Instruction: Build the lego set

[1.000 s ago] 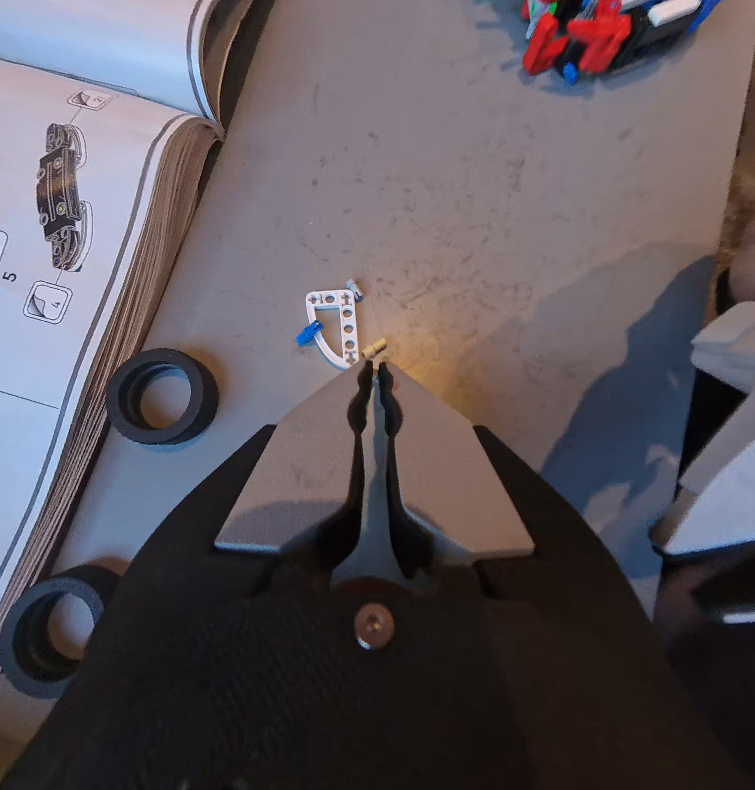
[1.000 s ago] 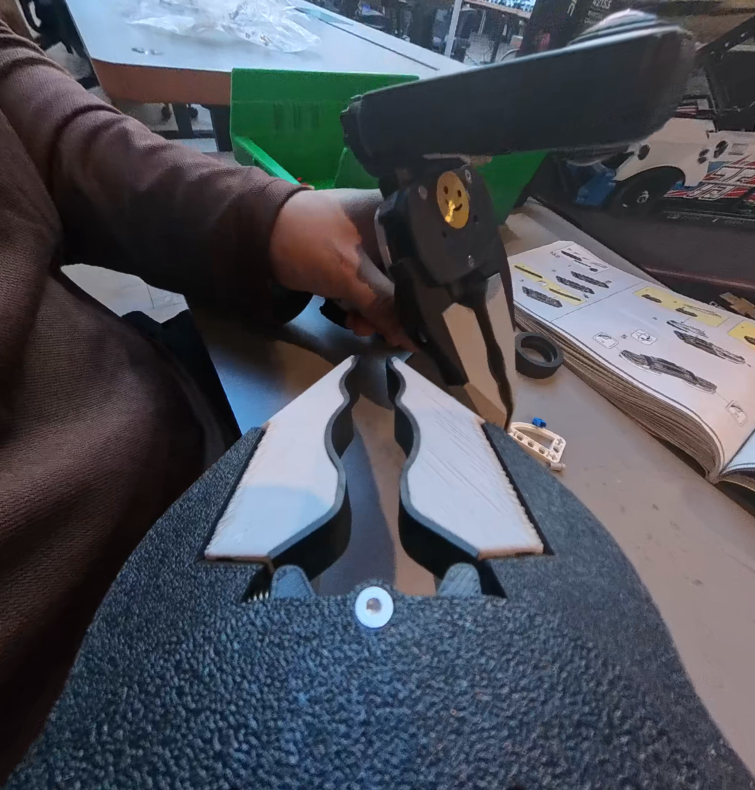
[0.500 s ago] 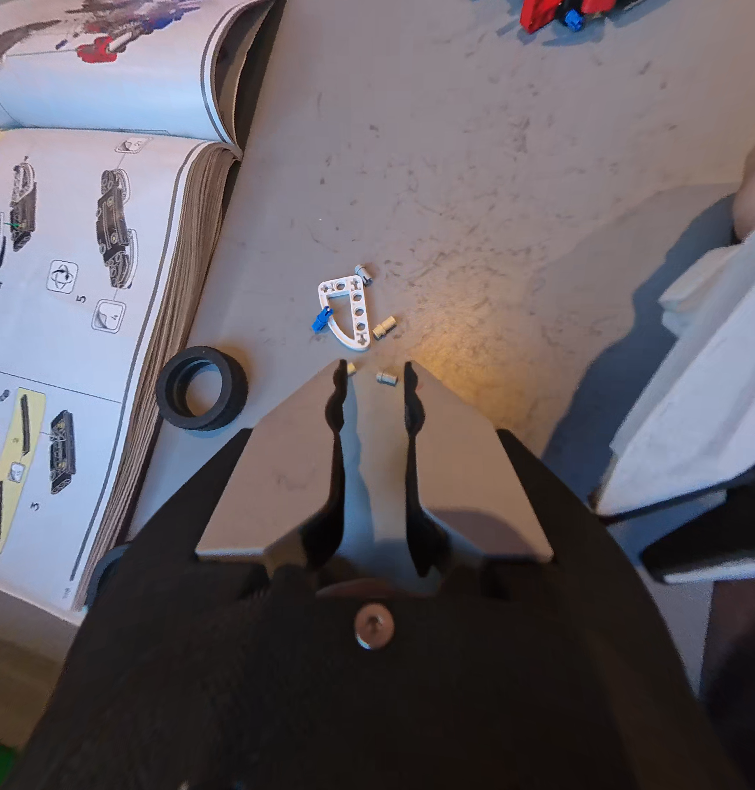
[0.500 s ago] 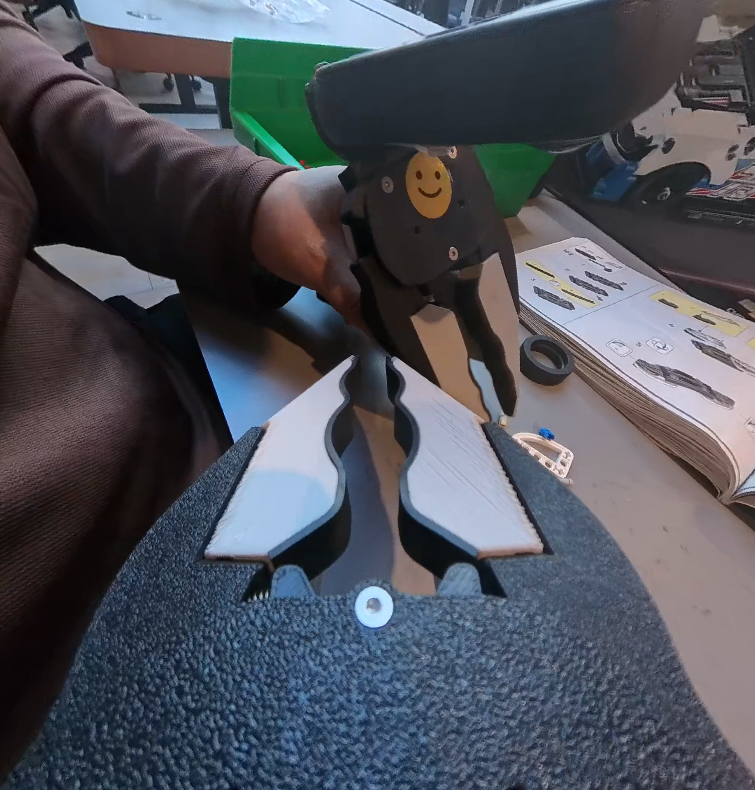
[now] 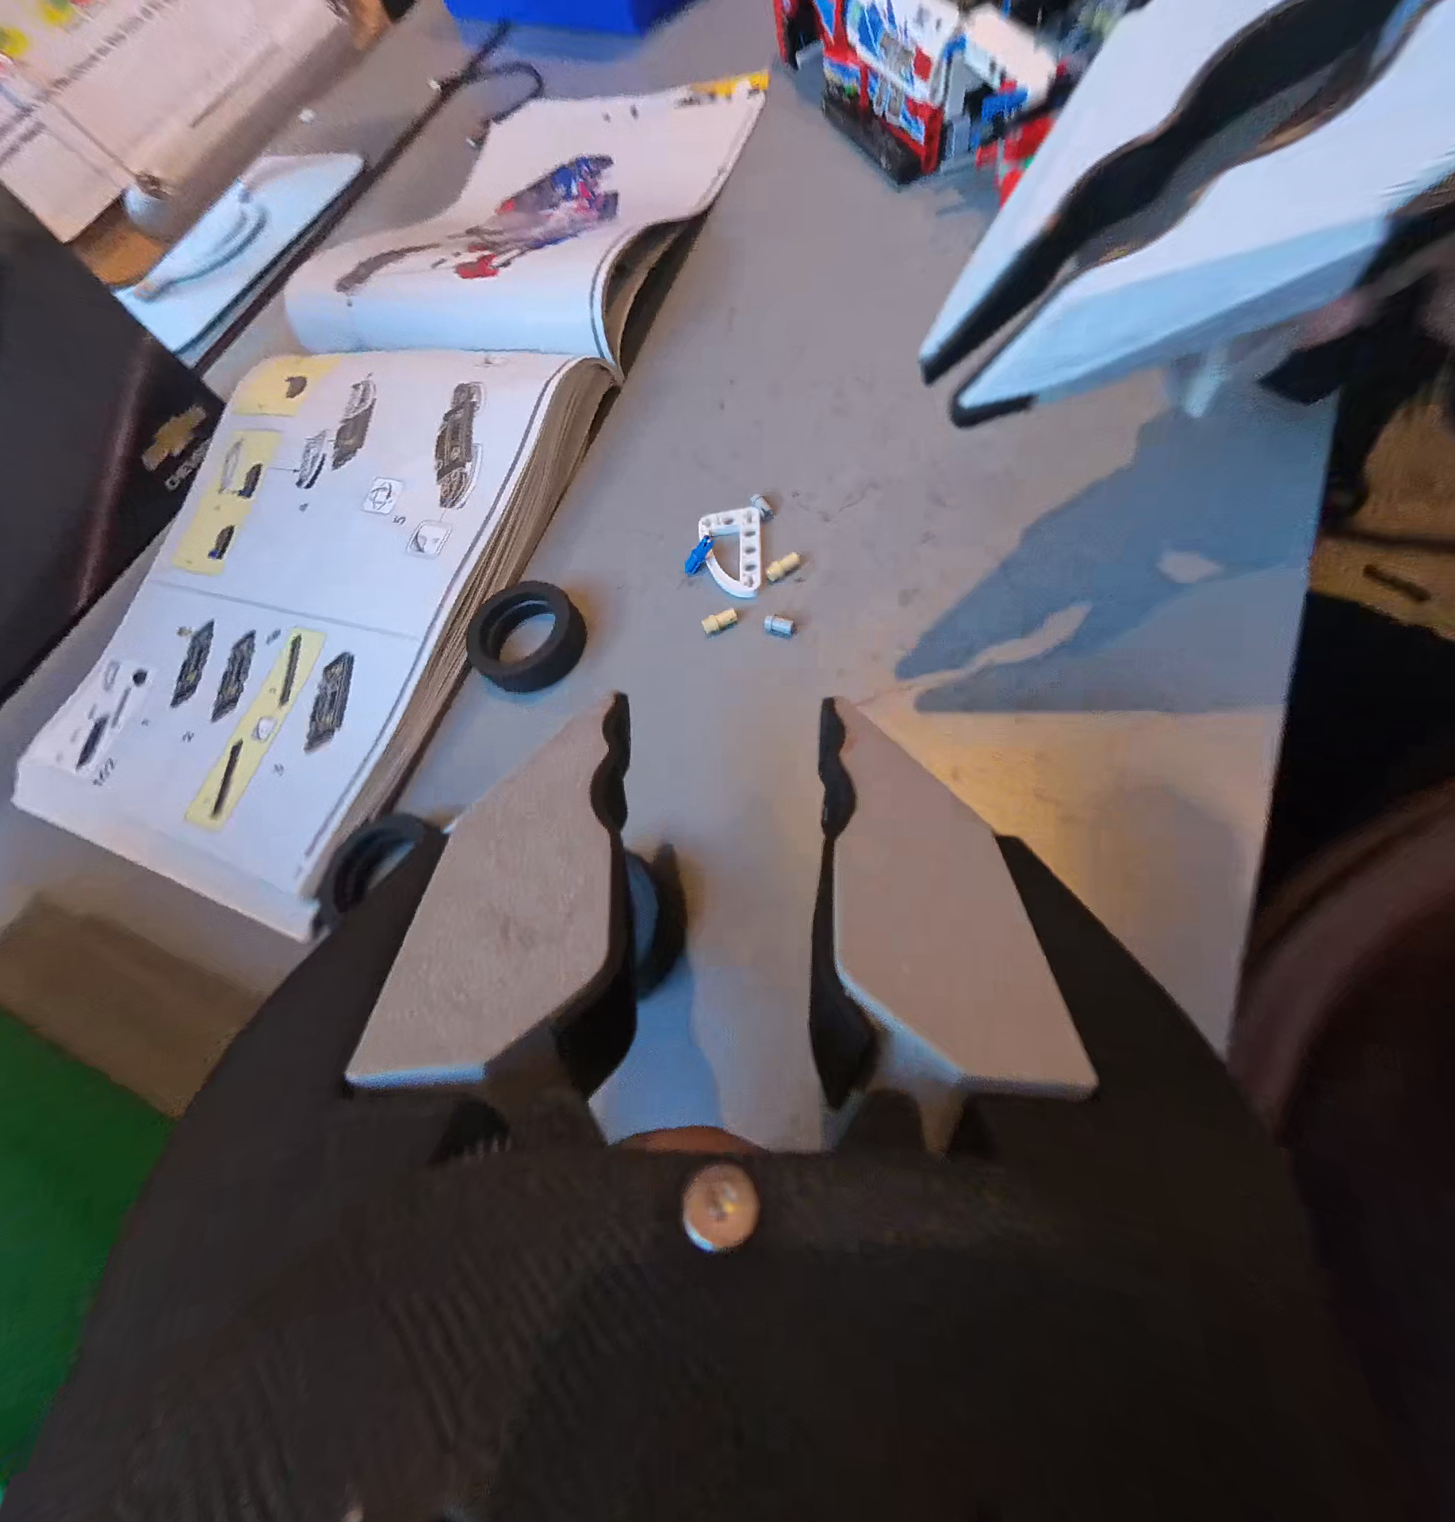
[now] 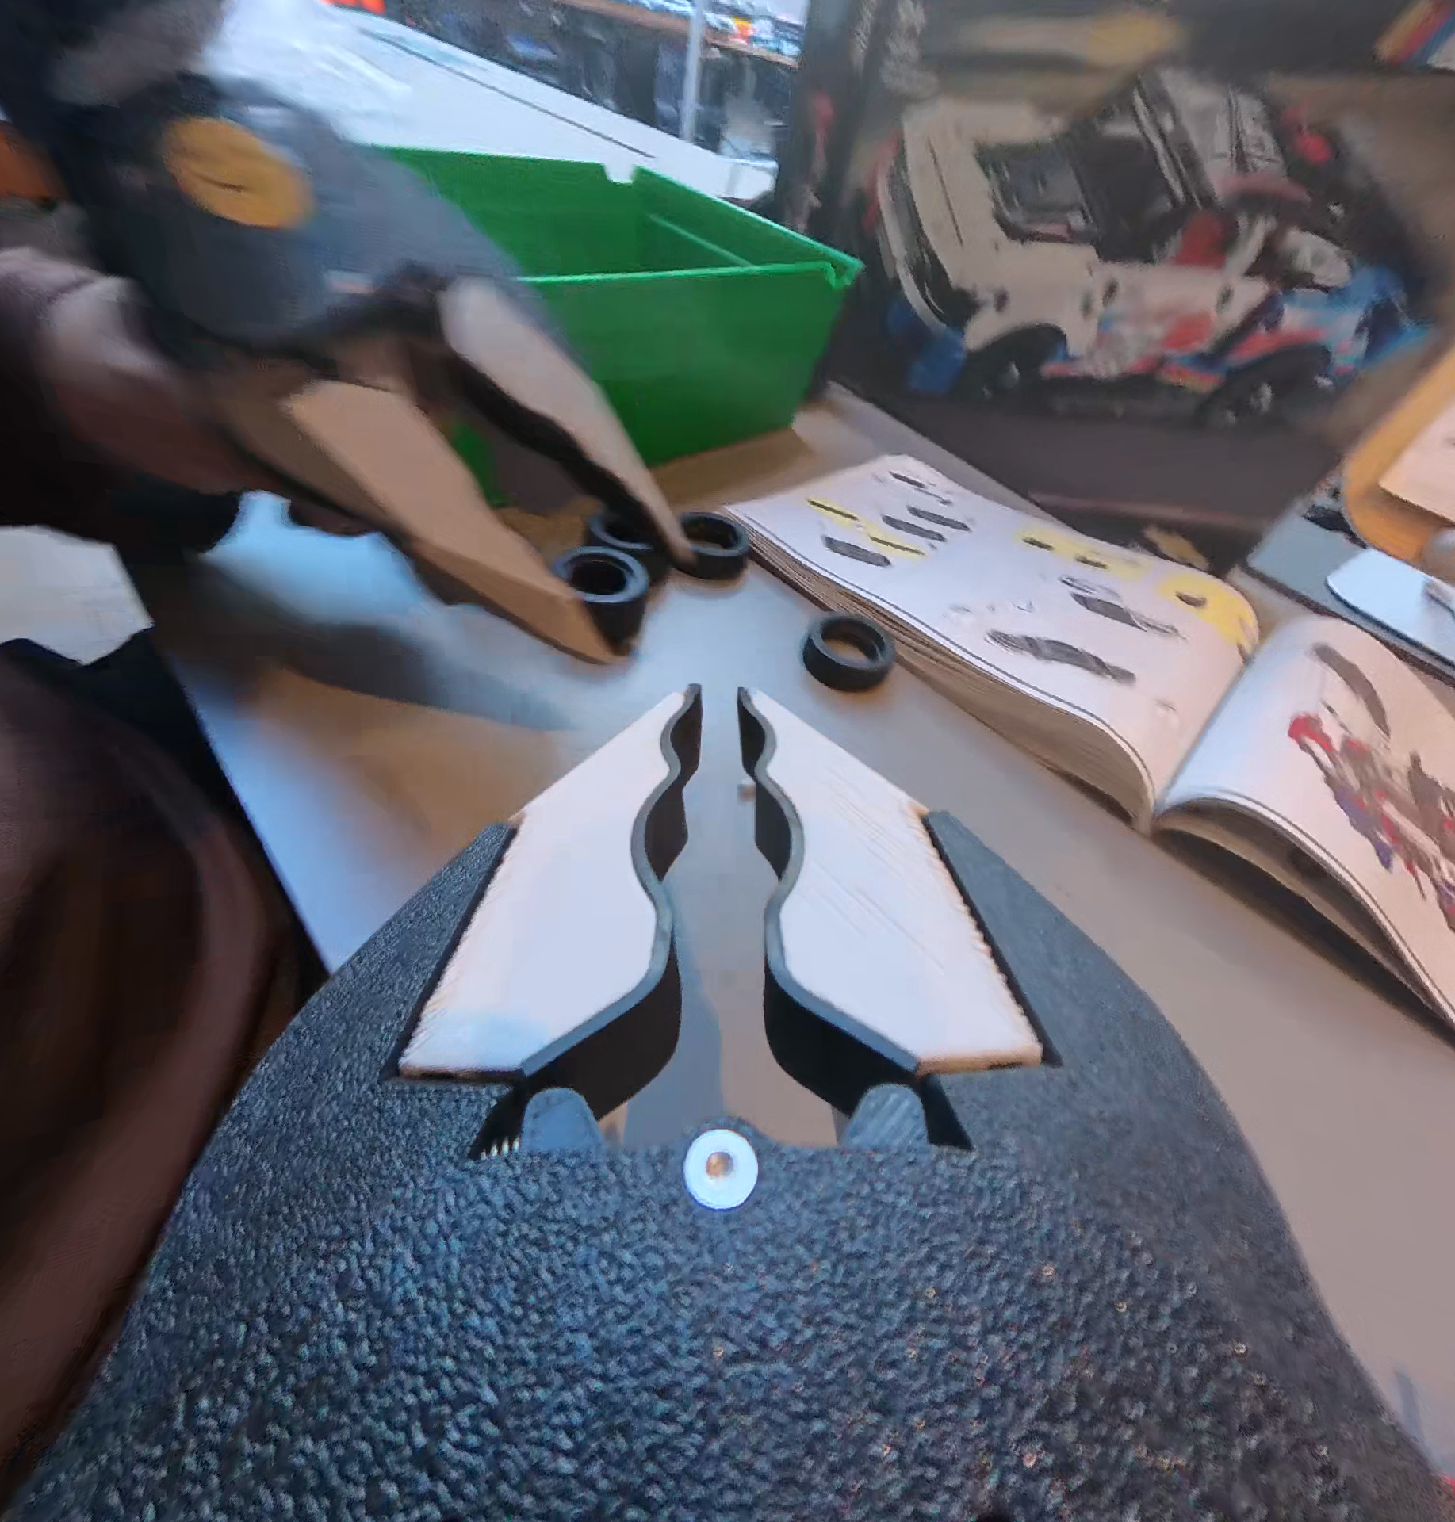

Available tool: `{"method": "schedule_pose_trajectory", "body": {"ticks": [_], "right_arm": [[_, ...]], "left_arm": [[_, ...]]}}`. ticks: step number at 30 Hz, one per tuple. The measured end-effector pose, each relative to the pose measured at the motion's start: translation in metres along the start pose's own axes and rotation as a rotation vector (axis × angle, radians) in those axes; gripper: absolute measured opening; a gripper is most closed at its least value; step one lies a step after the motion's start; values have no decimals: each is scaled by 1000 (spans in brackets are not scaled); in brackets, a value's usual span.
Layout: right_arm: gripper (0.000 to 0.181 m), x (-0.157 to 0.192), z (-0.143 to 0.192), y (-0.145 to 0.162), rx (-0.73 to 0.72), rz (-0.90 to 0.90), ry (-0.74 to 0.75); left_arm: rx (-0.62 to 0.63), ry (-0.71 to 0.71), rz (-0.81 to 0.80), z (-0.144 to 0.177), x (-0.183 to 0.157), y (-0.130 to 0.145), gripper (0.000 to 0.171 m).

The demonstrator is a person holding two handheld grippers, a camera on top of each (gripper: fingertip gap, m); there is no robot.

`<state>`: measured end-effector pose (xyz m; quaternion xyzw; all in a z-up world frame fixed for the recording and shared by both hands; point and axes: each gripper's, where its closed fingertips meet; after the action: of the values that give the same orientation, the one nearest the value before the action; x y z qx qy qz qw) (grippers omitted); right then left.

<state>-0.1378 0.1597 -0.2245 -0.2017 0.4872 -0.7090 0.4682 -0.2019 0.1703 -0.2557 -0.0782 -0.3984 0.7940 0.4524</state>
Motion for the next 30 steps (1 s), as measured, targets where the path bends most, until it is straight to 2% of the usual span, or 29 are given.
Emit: {"method": "schedule_pose_trajectory", "body": {"ticks": [5, 8, 12, 17, 23, 26, 30], "right_arm": [[10, -15, -10, 7, 38, -43, 33], [10, -18, -22, 10, 73, -32, 42], [10, -23, -34, 7, 78, -25, 46], [8, -42, -40, -3, 33, -59, 100], [2, -86, -23, -10, -43, -154, 281], [2, -87, -29, -3, -26, -207, 247], [3, -76, -39, 1, 14, -191, 179]], "left_arm": [[-85, 32, 170, 16, -1, 22, 55], [-160, -7, 180, 30, 13, 23, 56], [-187, 5, 162, 38, 16, 27, 57], [-178, -34, 128, 42, 21, 34, 54], [-193, -42, 149, 45, 25, 34, 53], [-184, -50, 152, 47, 26, 37, 52], [-143, -51, 191, 58, 24, 50, 49]]}}
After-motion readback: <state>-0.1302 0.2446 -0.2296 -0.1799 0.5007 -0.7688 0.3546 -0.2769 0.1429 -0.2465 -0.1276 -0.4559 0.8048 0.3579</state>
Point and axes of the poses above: each gripper's, where its closed fingertips meet, z back along the fingers, y out of its underside, x = y × z across the jaws, and after that the axes turned 11 degrees about x, right-handed
